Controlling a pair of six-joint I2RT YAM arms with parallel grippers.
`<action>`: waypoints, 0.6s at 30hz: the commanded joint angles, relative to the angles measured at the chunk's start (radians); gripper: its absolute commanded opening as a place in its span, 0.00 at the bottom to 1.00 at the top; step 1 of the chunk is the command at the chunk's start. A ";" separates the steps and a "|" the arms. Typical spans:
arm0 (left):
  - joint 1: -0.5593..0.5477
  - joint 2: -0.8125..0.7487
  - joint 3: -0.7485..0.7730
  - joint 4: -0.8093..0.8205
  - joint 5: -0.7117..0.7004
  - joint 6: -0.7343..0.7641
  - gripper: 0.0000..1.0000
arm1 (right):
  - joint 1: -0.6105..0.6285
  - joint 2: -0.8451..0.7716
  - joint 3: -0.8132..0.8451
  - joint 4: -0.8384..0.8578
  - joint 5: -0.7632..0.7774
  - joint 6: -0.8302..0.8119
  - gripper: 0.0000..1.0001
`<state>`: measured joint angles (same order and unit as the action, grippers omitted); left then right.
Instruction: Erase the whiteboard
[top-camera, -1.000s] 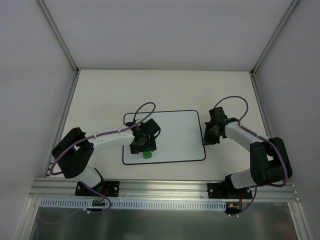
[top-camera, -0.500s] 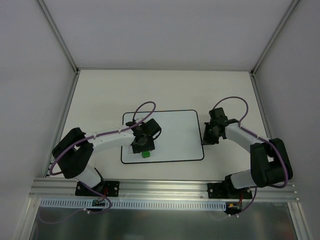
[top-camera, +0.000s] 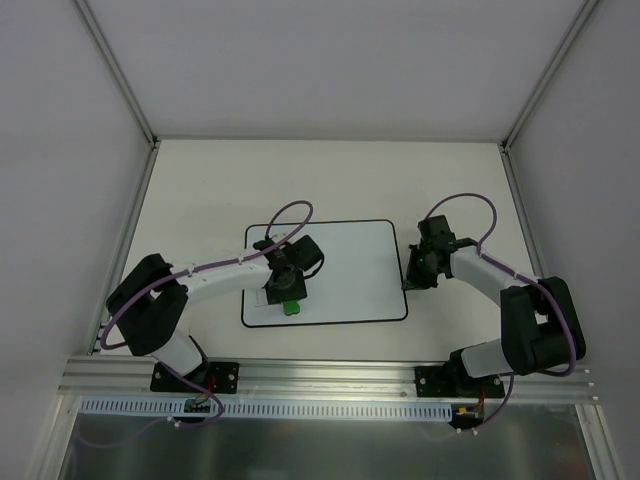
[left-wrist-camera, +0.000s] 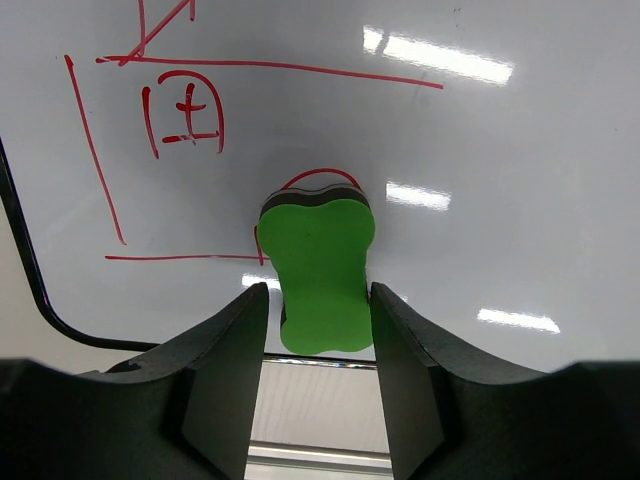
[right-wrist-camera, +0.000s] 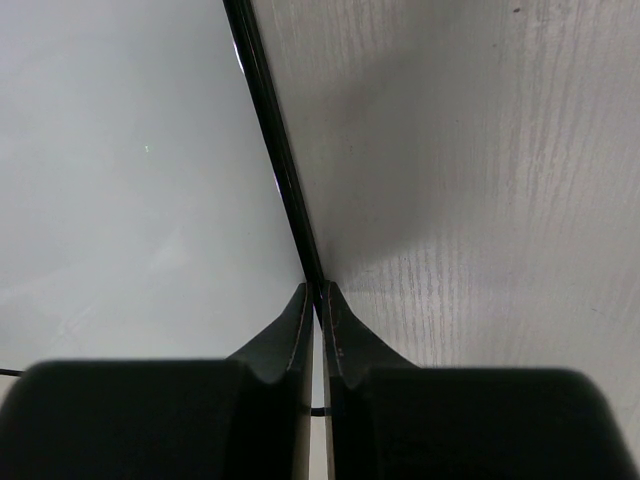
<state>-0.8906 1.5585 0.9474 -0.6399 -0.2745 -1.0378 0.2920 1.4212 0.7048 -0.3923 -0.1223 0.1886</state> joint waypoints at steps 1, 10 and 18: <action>-0.007 0.018 0.025 -0.037 -0.034 -0.015 0.45 | 0.001 -0.001 -0.030 -0.005 0.010 0.000 0.04; -0.005 0.048 0.042 -0.043 -0.040 -0.008 0.45 | 0.001 -0.001 -0.030 -0.006 0.010 -0.001 0.04; 0.002 0.077 0.033 -0.043 -0.032 0.002 0.11 | 0.001 -0.002 -0.031 -0.008 0.016 -0.002 0.01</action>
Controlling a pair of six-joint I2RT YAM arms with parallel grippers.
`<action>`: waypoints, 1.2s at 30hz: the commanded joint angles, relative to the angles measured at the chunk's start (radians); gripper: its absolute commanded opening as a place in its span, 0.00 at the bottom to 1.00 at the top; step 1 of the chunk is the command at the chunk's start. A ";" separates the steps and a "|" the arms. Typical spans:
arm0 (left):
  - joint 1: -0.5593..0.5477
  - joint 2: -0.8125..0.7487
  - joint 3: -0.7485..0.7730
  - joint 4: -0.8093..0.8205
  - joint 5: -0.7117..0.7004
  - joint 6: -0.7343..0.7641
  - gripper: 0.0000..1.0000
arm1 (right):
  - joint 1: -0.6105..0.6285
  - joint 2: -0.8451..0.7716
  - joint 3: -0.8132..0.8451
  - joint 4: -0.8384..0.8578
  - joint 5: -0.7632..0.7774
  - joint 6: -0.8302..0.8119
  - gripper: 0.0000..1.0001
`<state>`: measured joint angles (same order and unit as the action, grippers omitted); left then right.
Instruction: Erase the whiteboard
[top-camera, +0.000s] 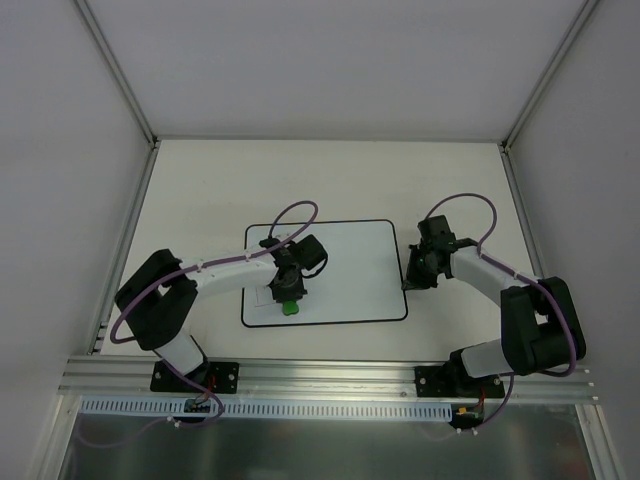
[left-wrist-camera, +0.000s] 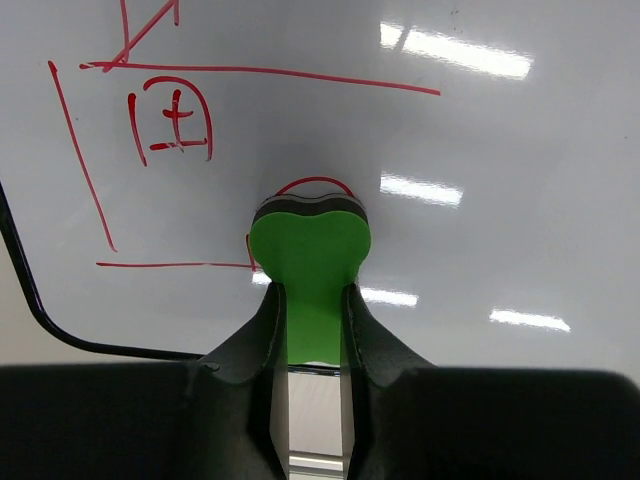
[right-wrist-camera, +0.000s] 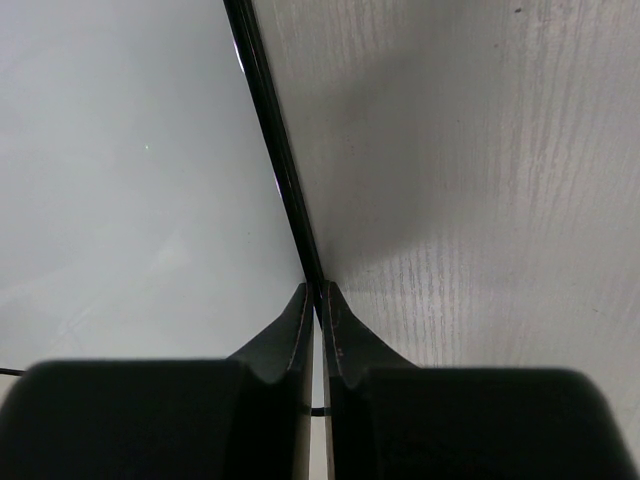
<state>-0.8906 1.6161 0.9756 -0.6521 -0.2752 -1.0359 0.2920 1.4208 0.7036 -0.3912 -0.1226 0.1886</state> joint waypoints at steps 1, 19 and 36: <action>0.005 0.018 -0.011 -0.029 -0.030 0.003 0.07 | 0.002 -0.002 -0.029 -0.009 0.017 -0.001 0.01; 0.211 -0.133 -0.195 -0.032 -0.021 0.122 0.00 | 0.001 0.006 -0.024 -0.014 0.029 0.003 0.00; 0.019 0.343 0.348 -0.073 0.076 0.264 0.00 | 0.001 0.010 -0.021 -0.015 0.032 0.006 0.00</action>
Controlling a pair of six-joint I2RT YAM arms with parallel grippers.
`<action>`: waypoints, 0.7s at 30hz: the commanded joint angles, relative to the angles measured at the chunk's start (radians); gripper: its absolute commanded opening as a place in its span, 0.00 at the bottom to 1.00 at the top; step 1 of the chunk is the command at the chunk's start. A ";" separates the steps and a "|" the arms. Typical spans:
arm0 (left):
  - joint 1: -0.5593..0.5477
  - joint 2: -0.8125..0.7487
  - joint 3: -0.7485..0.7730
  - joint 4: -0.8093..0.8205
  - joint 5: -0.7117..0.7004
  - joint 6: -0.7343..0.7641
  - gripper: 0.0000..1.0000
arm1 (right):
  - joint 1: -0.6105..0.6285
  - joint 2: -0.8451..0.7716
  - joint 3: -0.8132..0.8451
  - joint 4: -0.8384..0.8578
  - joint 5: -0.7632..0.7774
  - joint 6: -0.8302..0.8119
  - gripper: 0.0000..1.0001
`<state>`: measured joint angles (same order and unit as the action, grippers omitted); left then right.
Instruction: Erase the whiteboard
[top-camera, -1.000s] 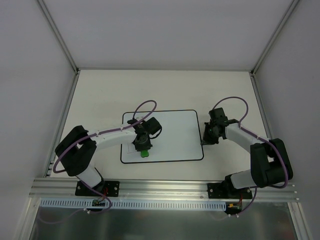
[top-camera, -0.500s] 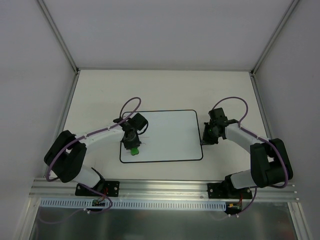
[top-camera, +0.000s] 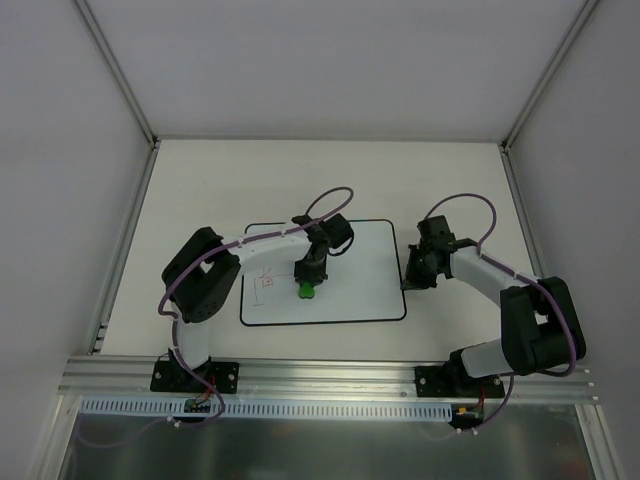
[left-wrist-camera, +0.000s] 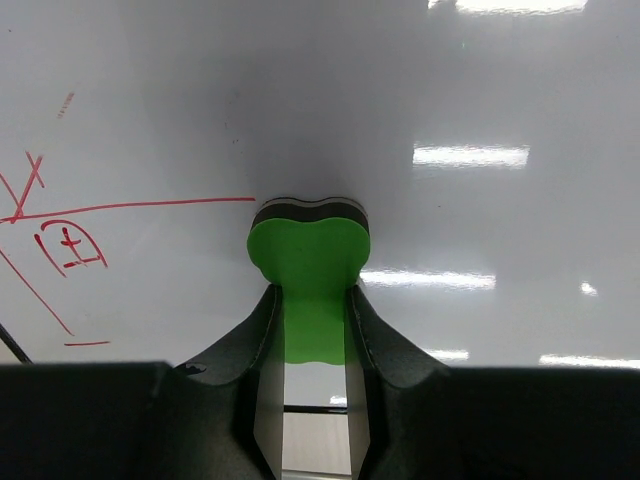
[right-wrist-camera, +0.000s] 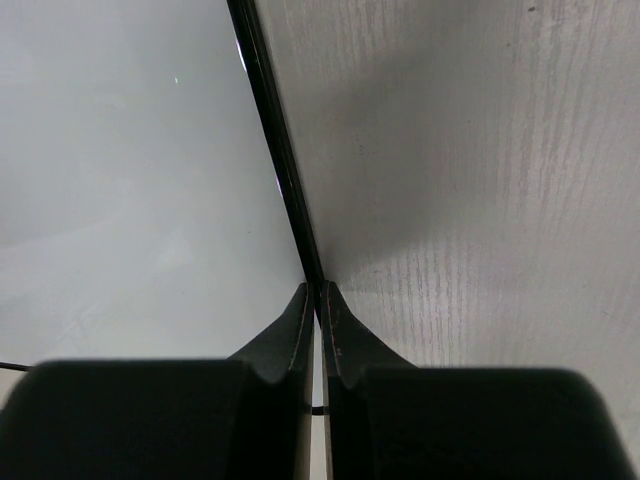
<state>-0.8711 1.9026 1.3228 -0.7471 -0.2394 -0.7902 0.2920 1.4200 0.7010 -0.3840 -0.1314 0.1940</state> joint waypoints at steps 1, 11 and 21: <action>0.012 0.050 -0.010 0.014 0.031 0.022 0.00 | 0.002 0.011 -0.017 -0.024 0.041 0.002 0.00; 0.320 -0.106 -0.221 -0.012 -0.026 0.077 0.00 | 0.001 0.013 -0.015 -0.021 0.042 0.001 0.00; 0.368 0.007 -0.093 -0.035 0.023 0.131 0.00 | 0.001 0.014 -0.015 -0.023 0.039 -0.004 0.00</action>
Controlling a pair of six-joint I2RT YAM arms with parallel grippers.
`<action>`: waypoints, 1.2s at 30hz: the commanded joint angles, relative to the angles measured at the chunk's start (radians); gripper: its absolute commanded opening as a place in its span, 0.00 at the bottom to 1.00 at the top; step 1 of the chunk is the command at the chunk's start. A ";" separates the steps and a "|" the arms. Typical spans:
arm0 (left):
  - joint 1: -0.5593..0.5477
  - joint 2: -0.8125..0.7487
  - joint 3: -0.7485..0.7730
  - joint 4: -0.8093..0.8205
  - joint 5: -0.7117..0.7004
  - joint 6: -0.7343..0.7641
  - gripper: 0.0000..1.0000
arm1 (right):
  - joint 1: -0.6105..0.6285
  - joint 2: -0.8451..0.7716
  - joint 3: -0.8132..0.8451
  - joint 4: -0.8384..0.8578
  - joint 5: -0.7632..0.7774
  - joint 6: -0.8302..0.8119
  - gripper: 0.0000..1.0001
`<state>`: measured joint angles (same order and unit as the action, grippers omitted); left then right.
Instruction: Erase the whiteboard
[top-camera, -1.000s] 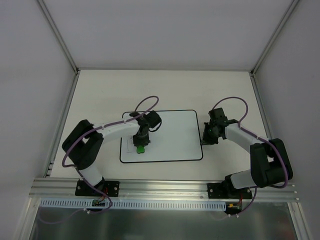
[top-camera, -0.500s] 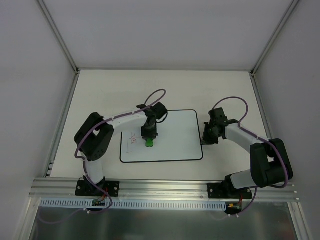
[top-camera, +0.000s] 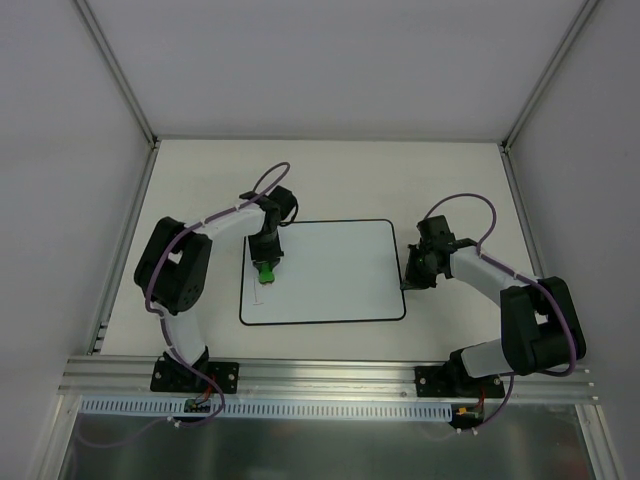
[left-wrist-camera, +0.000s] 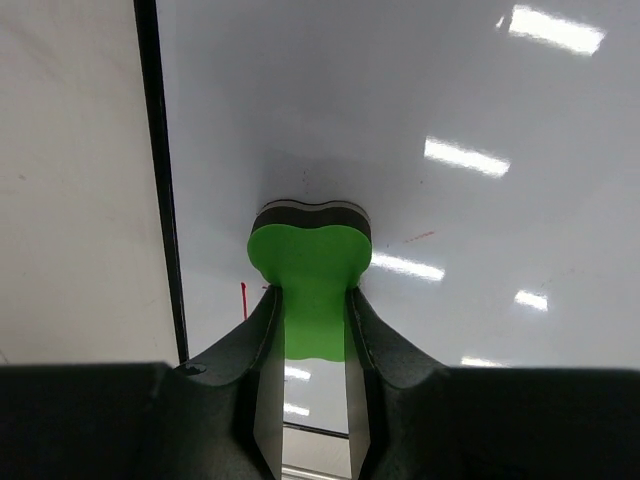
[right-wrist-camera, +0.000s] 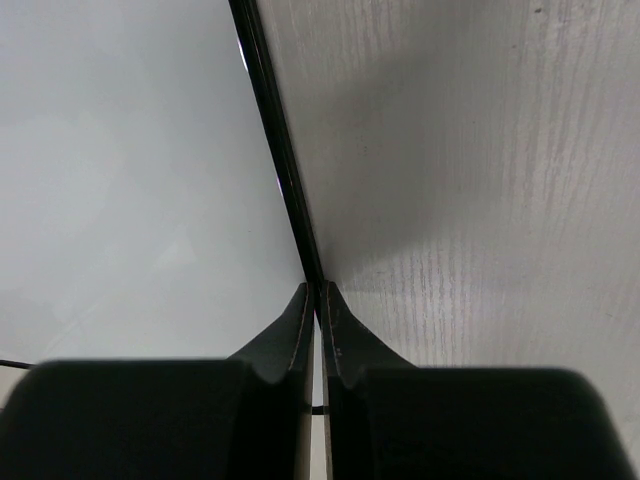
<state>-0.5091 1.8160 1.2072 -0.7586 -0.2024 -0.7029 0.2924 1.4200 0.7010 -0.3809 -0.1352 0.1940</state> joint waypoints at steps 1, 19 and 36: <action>-0.009 0.106 0.066 -0.025 -0.012 0.055 0.00 | 0.001 0.013 -0.014 -0.024 0.045 -0.002 0.00; -0.065 0.151 0.091 -0.062 0.005 0.039 0.00 | 0.001 0.019 -0.008 -0.024 0.049 -0.001 0.00; 0.093 0.025 -0.053 -0.030 0.011 0.079 0.00 | 0.001 0.017 -0.009 -0.024 0.048 -0.005 0.00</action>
<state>-0.3798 1.8351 1.2289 -0.7746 -0.2012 -0.6193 0.2924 1.4204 0.7010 -0.3801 -0.1329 0.1940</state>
